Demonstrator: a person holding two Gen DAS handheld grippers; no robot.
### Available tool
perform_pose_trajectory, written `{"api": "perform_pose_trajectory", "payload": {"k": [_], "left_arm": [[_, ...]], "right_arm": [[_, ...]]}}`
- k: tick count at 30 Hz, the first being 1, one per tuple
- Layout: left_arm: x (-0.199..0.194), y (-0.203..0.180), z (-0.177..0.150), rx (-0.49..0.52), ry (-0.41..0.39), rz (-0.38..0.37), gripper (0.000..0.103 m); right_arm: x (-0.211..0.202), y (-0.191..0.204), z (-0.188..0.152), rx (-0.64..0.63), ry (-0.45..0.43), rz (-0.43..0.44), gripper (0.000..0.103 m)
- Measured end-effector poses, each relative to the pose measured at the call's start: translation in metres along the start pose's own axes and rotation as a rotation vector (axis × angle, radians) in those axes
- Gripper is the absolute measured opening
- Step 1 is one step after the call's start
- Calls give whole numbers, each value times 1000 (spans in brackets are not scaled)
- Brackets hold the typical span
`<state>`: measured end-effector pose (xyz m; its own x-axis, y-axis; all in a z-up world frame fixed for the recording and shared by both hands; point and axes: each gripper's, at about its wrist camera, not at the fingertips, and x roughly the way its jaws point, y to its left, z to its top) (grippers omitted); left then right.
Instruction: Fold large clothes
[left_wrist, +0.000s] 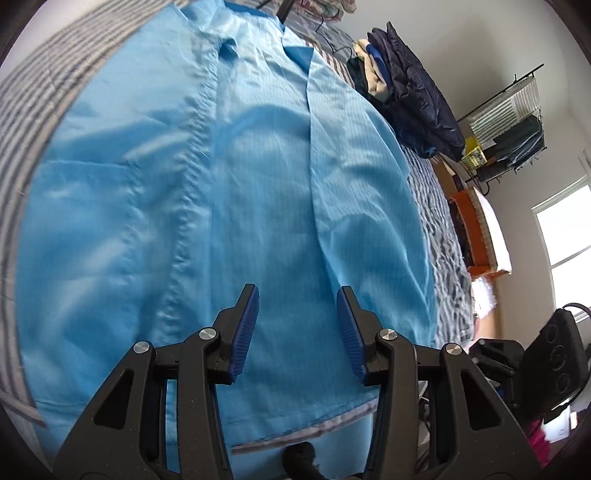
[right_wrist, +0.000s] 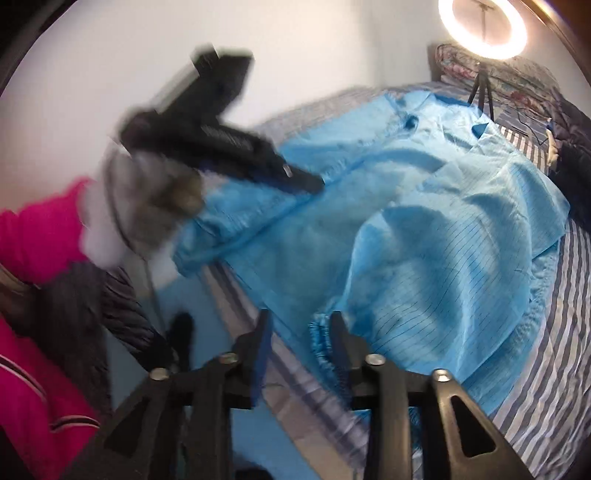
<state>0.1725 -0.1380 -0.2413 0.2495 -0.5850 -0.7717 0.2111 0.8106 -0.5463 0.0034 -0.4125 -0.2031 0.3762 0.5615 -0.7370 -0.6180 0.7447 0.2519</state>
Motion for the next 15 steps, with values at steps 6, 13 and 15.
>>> {"api": "perform_pose_trajectory", "payload": {"k": [6,13,15], "left_arm": [[24,-9,4,-56,41,-19,45],[49,-26,8,-24,60,1,45],[55,-29,6,-3,68,14,36]], "right_arm": [[-28,-68,-29,394,-108,-98,49],[-10,-143,-58,756,-108,-17,48],[-3,-146,-58,762,-100,5,45]]}}
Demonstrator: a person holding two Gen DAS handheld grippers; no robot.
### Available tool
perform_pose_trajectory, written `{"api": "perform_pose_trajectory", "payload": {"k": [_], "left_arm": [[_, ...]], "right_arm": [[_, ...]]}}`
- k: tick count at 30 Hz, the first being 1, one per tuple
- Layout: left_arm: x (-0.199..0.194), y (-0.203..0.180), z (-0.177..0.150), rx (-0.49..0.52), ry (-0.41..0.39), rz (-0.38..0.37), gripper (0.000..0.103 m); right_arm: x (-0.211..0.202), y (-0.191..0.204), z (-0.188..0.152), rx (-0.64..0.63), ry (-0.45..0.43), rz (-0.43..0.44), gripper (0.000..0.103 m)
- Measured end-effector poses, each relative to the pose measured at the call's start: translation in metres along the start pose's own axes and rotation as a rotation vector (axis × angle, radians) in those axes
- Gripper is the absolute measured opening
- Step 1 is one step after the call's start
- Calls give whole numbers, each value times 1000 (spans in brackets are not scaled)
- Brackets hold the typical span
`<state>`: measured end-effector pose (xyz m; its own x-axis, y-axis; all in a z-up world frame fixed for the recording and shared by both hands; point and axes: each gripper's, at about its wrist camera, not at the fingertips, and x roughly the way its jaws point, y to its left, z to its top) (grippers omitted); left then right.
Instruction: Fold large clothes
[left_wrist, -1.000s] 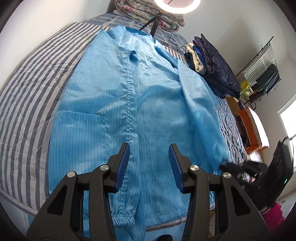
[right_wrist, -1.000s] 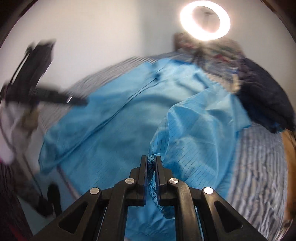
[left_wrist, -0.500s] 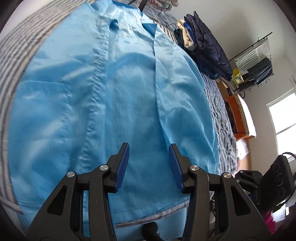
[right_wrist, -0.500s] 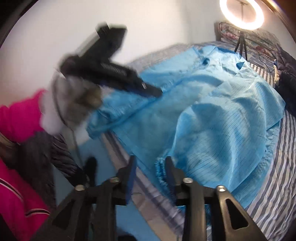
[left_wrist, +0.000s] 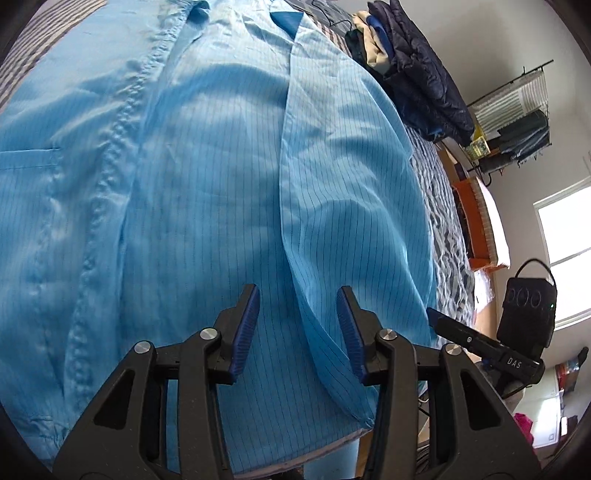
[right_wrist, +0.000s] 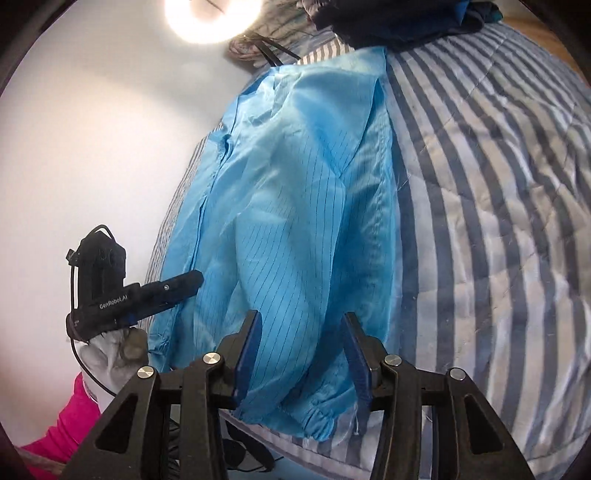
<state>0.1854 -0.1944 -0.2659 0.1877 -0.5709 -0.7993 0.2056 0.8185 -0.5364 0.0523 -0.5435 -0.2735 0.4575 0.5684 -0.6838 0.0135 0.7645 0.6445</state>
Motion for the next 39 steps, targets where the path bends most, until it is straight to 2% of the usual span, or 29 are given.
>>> {"api": "perform_pose_trajectory", "payload": {"k": [1,2,3,4,5,6,9,11,17,21,23,25,28,30,31,33,34,35,36,38,39], "left_arm": [[3,0,-2,12,10,9,12],[7,-1,-3,23,24,18,1],[10,-1,-5,34,32,29,1],[11,0,-9,38,30,38,1],[11,-1,-13,41,34,34,0],[10,-1,-16,44,41,28,0],[7,-12,-33,97,61,9,0],[9,-21,-43,138,83,-2,0],[12,-28,-49,164,100,-7,0],[4,-33,-51,198,96,-31,0],[5,-30,-52,195,106,-23,0],[7,-23,-55,187,121,-14,0],[7,-23,-59,207,120,-7,0],[5,-28,-61,232,114,3,0],[6,-32,-61,241,110,6,0],[7,-32,-60,242,107,6,0],[7,-31,-60,241,107,6,0],[7,-31,-60,240,107,8,0],[8,-30,-60,243,108,12,0],[13,-31,-59,248,110,20,0],[13,-32,-60,251,110,24,0]], "right_arm": [[5,2,-2,-16,11,0,36],[9,5,-2,-38,24,-11,24],[14,7,-2,-53,33,-24,16],[16,7,-2,-68,41,-47,3],[15,9,-3,-82,43,-72,0],[12,12,-4,-100,37,-88,0],[-9,20,-6,-139,-10,-46,0],[-26,18,-8,-152,-33,-56,0],[-33,-1,-6,-99,-42,-96,0],[-50,6,-10,-134,-88,-16,0],[-53,4,-16,-155,-69,-39,0],[-42,3,-17,-176,-18,-118,0],[-28,-6,-18,-148,35,-146,0],[-27,-9,-18,-148,43,-181,0],[-27,-8,-15,-146,38,-166,0],[-36,-8,-11,-138,0,-118,5],[-41,-10,-11,-122,-18,-106,11],[-45,-15,-8,-96,-38,-94,32],[-49,-21,-6,-62,-62,-82,37],[-49,-32,-2,-2,-80,-73,34],[-49,-36,0,16,-103,-96,34]]}}
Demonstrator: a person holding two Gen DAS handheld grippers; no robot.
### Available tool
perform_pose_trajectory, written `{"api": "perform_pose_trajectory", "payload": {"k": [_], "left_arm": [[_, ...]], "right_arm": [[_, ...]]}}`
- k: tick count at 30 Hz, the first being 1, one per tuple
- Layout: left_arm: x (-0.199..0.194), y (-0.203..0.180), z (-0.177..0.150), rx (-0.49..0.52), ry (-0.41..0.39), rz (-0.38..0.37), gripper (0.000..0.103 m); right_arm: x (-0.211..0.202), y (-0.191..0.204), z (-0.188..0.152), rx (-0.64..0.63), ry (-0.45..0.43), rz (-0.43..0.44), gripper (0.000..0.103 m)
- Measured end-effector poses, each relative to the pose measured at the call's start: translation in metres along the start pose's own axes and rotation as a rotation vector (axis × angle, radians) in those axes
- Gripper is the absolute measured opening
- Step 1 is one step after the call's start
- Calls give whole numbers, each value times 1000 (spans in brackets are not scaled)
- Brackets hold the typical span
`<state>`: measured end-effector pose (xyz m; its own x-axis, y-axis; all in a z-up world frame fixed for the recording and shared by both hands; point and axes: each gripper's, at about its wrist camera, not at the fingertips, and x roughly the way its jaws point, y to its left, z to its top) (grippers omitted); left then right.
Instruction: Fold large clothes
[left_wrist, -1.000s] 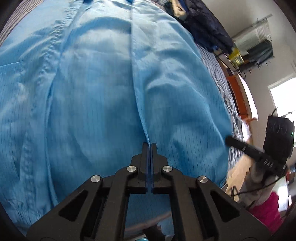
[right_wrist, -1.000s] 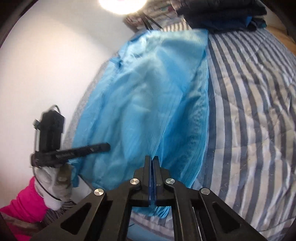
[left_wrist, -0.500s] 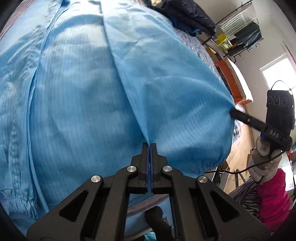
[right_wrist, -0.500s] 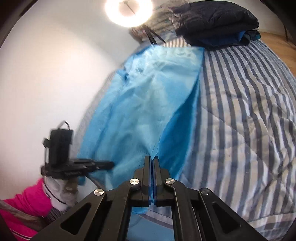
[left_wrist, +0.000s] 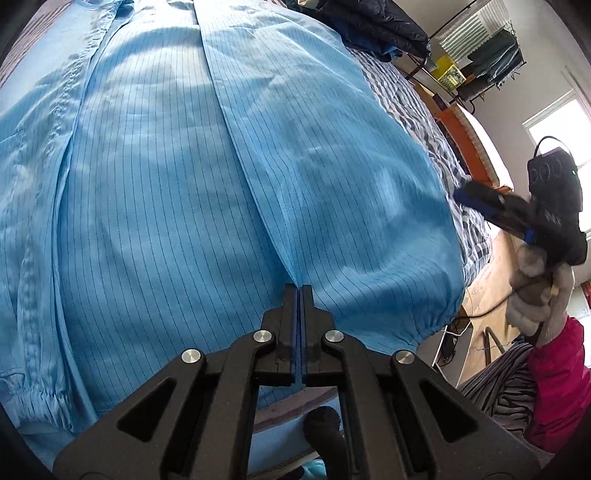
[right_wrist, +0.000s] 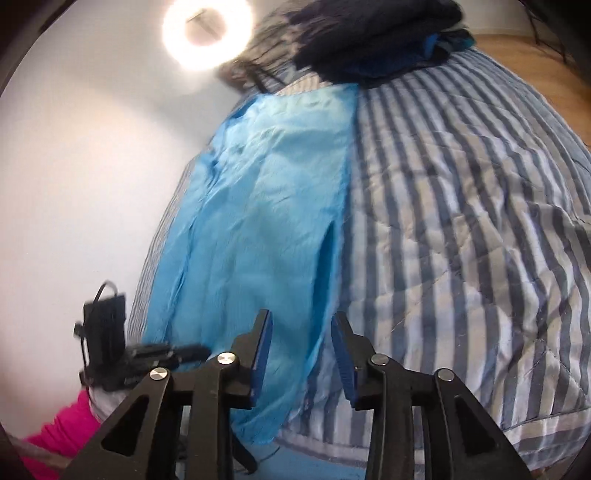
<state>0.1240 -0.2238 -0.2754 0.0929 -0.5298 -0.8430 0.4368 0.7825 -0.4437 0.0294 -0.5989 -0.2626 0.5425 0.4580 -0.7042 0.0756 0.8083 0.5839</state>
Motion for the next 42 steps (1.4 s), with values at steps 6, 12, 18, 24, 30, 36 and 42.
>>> {"api": "perform_pose_trajectory", "payload": {"k": [6,12,18,24,30,36,42], "left_arm": [[-6,-7,1,27,-27,22,0],[-10,1,-2,13,-45,56,0],[-32,0,-4,20,-83,45,0],[-44,-11,1,21,-136,-11,0],[-13,-35,7,27,-101,-81,0],[38,-53,-6,50,-8,-90,0],[12,-63,-4,74,-63,-81,0]], "right_arm": [[8,35,11,-164,-100,-100,31],[66,41,12,-250,54,-181,29],[61,44,14,-249,52,-189,27],[37,53,13,-233,-16,-129,30],[47,34,17,-122,10,-172,38],[40,36,28,-143,-34,-188,36],[51,67,70,-262,-132,-200,35]]}}
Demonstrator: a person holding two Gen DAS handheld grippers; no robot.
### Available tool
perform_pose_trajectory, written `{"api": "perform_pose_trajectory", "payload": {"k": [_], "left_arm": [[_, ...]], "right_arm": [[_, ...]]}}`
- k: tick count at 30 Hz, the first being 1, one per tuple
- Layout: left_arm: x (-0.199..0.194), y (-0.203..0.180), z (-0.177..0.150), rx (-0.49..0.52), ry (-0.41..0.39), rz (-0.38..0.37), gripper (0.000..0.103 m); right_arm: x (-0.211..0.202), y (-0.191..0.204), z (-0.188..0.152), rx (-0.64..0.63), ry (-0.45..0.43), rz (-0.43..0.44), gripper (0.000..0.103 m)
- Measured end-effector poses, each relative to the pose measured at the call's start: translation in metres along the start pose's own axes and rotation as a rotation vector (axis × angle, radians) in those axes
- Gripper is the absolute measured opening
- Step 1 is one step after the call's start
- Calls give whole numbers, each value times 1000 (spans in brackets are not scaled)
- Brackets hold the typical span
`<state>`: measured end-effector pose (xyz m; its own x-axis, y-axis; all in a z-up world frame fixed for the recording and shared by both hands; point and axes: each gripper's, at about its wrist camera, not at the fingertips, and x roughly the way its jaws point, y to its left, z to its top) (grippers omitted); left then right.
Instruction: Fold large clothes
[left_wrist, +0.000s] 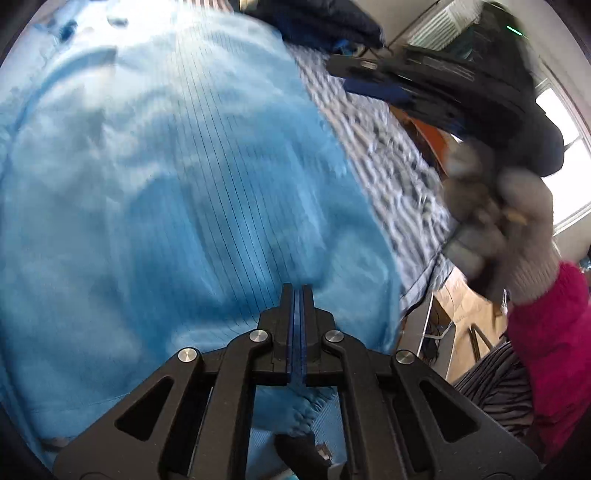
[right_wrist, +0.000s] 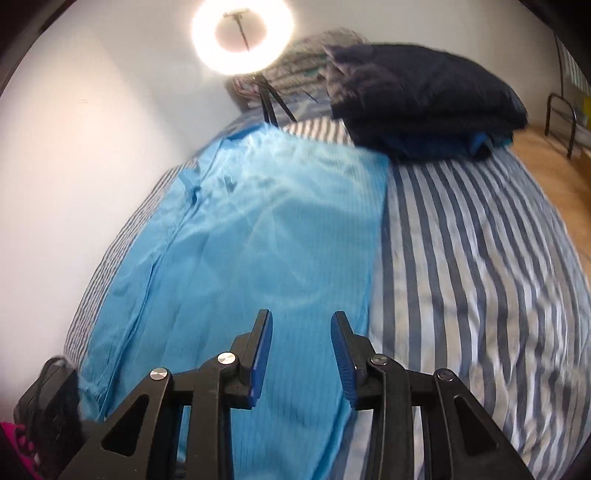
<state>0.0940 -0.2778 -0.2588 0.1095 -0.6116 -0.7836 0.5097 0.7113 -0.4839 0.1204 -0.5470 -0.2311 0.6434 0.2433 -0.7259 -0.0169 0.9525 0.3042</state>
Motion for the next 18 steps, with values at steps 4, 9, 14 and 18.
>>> {"api": "perform_pose_trajectory", "payload": {"k": [4,9,14,18], "left_arm": [[-20,-5,-2,50,-45,39,0],[-5,3,-12,51,16,61,0],[4,4,-20,61,43,65,0],[5,-2,-19,62,43,56,0]], "right_arm": [[24,7,48,-27,-7,33,34],[80,6,99,-20,18,3,33],[146,13,114,-42,94,-24,33],[176,18,100,-106,149,-70,33]]}}
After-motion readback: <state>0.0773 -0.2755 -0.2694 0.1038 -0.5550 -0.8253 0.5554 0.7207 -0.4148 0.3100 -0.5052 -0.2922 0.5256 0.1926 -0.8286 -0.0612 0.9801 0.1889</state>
